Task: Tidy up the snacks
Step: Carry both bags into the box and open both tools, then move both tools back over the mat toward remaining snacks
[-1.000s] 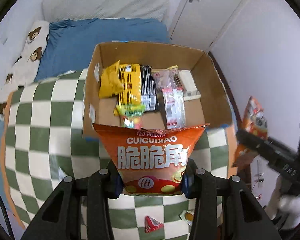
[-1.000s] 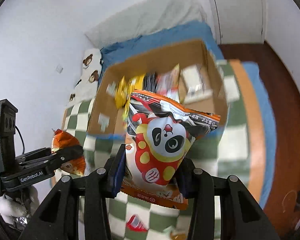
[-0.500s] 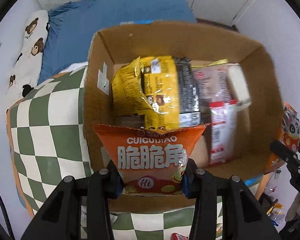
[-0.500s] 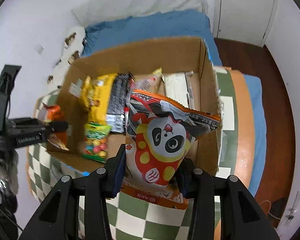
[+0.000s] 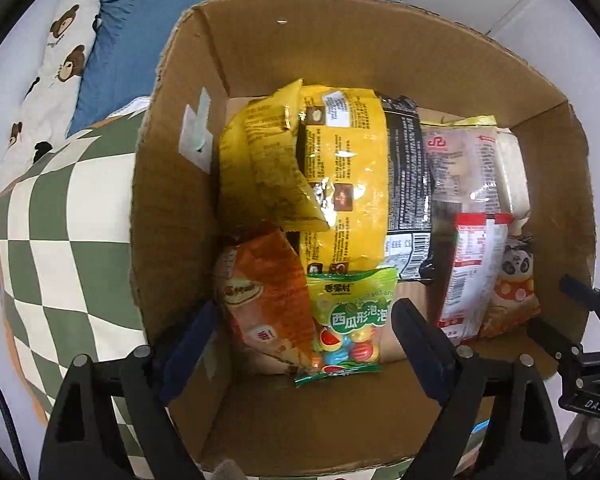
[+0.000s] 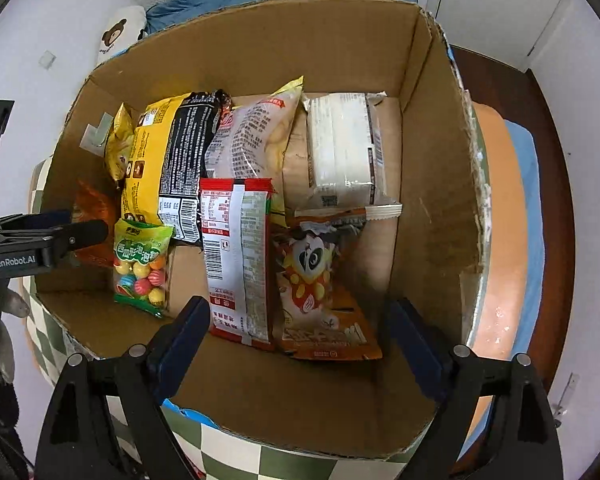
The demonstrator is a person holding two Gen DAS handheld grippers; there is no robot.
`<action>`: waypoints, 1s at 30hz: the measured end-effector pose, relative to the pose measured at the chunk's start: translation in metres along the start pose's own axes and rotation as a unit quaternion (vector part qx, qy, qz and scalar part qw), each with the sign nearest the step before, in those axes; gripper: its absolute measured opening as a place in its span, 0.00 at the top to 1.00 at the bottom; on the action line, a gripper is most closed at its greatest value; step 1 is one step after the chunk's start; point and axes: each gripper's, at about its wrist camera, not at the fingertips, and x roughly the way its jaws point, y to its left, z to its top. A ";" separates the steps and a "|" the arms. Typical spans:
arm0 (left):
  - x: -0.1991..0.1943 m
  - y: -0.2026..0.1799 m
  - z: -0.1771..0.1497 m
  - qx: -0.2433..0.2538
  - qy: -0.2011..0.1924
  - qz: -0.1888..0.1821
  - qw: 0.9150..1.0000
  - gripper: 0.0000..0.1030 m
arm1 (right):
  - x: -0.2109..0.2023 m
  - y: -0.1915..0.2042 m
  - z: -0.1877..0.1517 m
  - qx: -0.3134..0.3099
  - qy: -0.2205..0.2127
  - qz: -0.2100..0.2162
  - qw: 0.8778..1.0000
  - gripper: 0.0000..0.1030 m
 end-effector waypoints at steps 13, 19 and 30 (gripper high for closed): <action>-0.016 -0.006 -0.031 -0.018 -0.050 0.000 0.999 0.12 | -0.010 -0.001 -0.005 0.048 -0.037 0.009 0.998 0.09; -0.033 -0.015 -0.045 -0.018 -0.084 0.001 0.996 0.12 | -0.016 0.007 -0.011 0.046 -0.050 0.006 0.998 0.09; -0.079 -0.034 -0.074 0.000 -0.171 0.025 0.985 0.12 | -0.052 0.019 -0.027 0.038 -0.103 -0.021 0.994 0.07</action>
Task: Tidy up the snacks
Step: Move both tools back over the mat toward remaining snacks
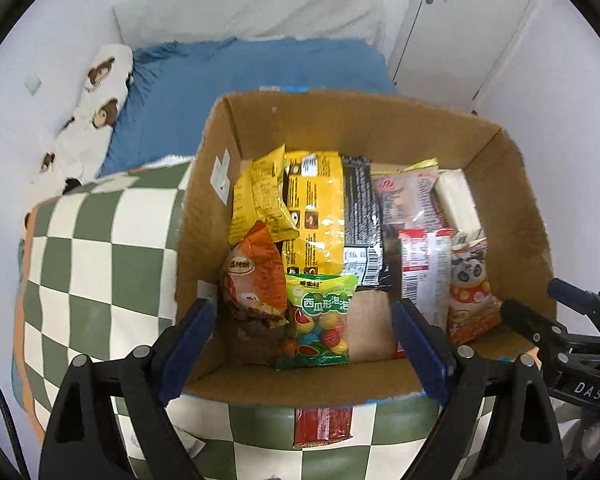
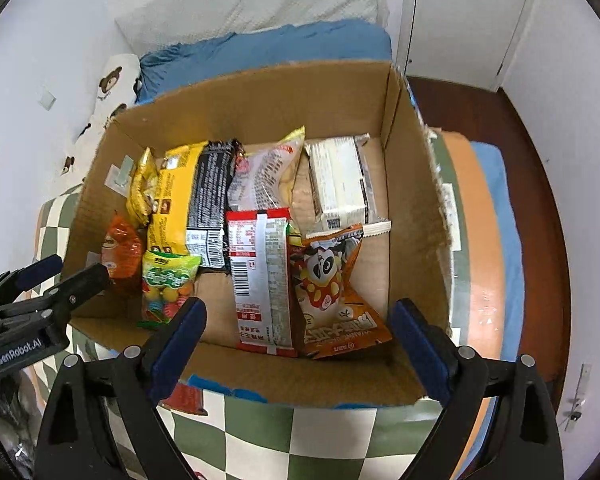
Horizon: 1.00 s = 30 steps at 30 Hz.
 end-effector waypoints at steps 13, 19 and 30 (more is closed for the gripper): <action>-0.080 -0.012 -0.038 0.007 -0.103 0.001 0.995 0.12 | -0.078 0.016 -0.041 -0.011 -0.091 -0.012 0.996 0.07; -0.117 -0.015 -0.060 0.011 -0.141 0.003 0.990 0.12 | -0.117 0.018 -0.071 -0.013 -0.131 -0.023 0.991 0.05; -0.153 -0.020 -0.089 0.015 -0.175 0.002 0.984 0.12 | -0.175 0.026 -0.110 0.000 -0.186 -0.008 0.983 0.05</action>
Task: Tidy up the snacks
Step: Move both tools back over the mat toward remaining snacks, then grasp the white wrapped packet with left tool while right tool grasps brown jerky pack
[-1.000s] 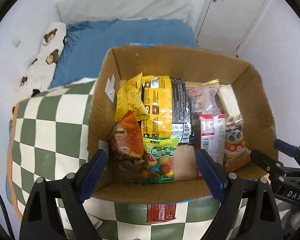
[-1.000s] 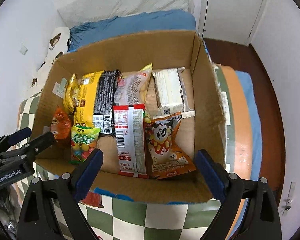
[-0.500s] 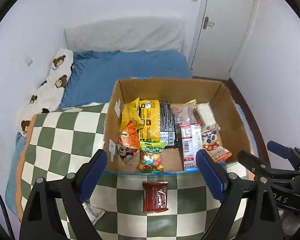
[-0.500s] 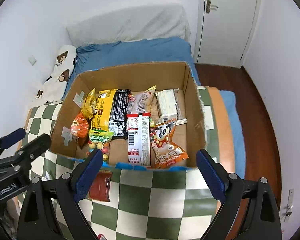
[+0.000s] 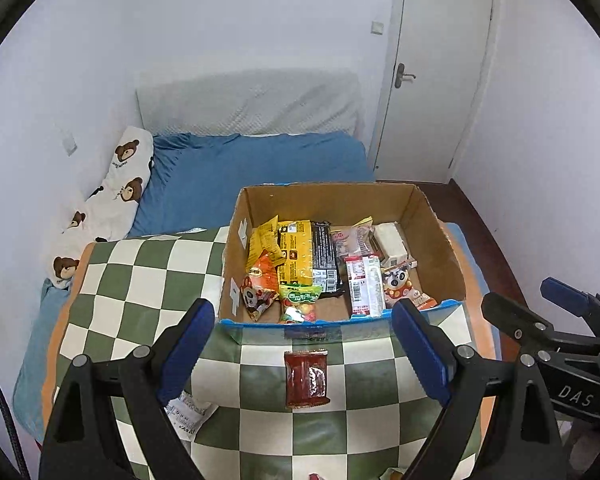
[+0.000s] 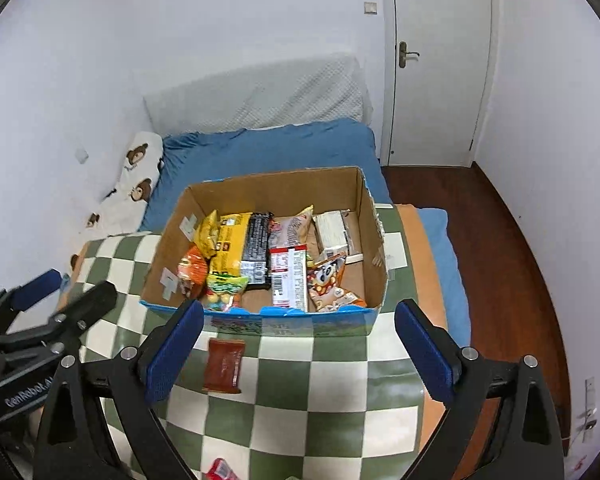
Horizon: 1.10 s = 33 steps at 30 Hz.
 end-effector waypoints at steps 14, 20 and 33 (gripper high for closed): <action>0.052 0.143 -0.083 -0.171 0.124 0.080 0.974 0.12 | 0.094 0.046 -0.066 0.042 0.124 0.075 0.989 0.04; 0.101 0.208 -0.137 -0.272 0.212 0.077 0.935 0.12 | 0.185 0.083 -0.098 0.044 0.179 0.064 0.981 0.05; 0.200 0.224 -0.172 -0.376 0.291 -0.009 0.880 0.19 | 0.269 0.121 -0.137 0.010 0.240 0.001 0.971 0.41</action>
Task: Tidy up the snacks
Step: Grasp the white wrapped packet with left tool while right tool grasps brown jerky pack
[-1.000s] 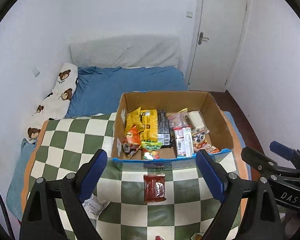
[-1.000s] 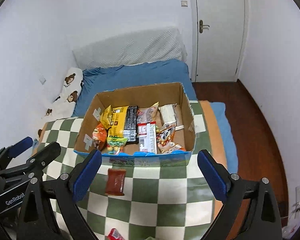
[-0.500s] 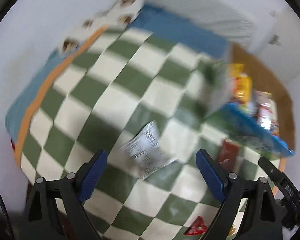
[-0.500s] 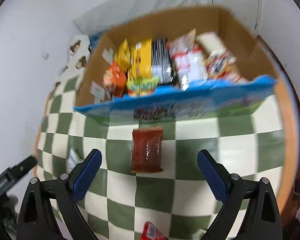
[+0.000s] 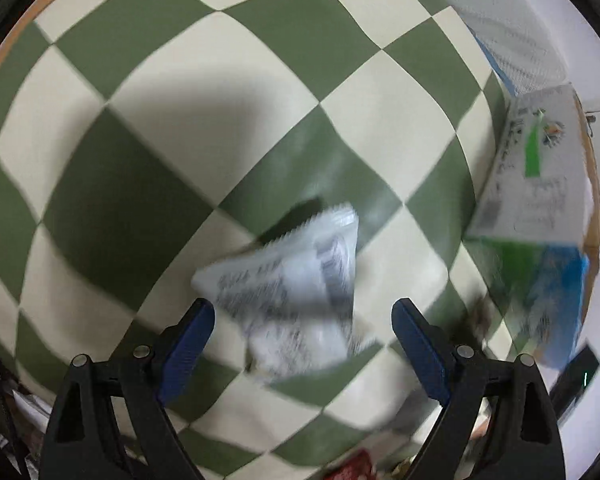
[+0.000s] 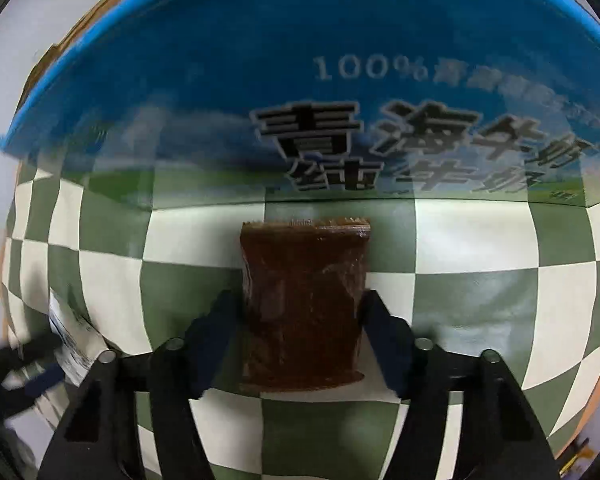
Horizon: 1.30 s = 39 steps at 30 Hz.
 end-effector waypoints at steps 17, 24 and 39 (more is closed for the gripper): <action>0.064 -0.118 -0.120 0.316 0.027 0.100 0.943 0.44 | -0.017 -0.066 -0.090 0.047 0.056 0.065 0.995 0.42; 0.075 -0.122 -0.132 0.332 0.029 0.112 0.936 0.37 | -0.008 -0.064 -0.085 0.049 0.052 0.046 0.996 0.37; -0.001 -0.119 -0.155 0.299 -0.006 0.060 0.952 0.54 | -0.056 -0.076 -0.089 0.044 0.017 0.089 0.995 0.44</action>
